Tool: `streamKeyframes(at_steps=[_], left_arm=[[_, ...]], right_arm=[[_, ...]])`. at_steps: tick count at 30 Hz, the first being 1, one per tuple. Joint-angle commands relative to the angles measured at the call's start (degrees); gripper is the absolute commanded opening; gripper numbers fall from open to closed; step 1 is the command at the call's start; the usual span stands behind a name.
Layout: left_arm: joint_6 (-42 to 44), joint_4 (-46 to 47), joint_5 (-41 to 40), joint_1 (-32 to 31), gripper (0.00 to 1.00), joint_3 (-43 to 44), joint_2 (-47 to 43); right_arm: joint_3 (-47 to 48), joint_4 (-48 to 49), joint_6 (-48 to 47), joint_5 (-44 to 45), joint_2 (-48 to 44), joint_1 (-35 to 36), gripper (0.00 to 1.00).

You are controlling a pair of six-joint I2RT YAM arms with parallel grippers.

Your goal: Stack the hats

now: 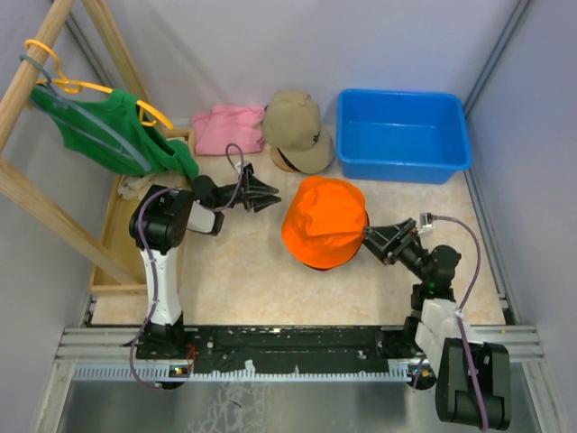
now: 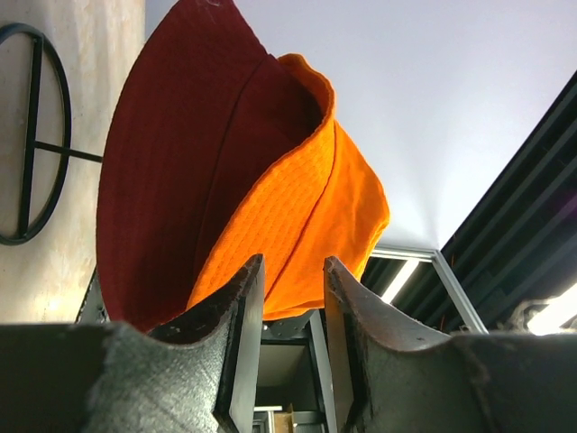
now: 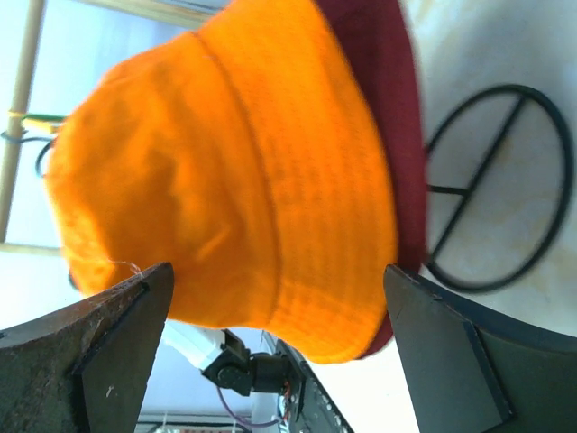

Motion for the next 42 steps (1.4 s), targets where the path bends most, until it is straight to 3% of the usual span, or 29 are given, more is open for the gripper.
streamKeyframes(at_steps=[1,3,6,21,30,36,42], left_arm=[[0.2,14.1,0.3,-0.8,0.38,2.6,0.8],[0.7,13.3,0.4,-1.0,0.38,3.2,0.8],[1.4,12.1,1.5,-1.6,0.38,4.6,1.1],[1.0,13.8,1.3,-6.2,0.38,3.7,3.9],[1.7,15.5,1.2,-6.5,0.37,-0.5,3.5],[3.1,15.4,1.2,-7.3,0.37,-4.6,1.8],[4.0,15.5,0.3,-8.4,0.36,-9.4,-1.3]], right_arm=[[-2.1,-18.4,-8.5,1.4,-4.2,0.7,0.99],[1.2,-30.0,-13.7,2.9,-7.7,0.6,0.99],[4.0,-36.8,-16.5,4.4,-10.2,0.6,0.99],[4.3,-14.1,-8.8,6.4,5.9,5.3,0.99],[9.3,-18.9,-8.4,7.4,2.9,5.3,0.95],[11.6,-18.3,-9.3,7.6,6.3,5.3,0.78],[14.8,-21.4,-12.1,8.0,9.0,4.1,0.77]])
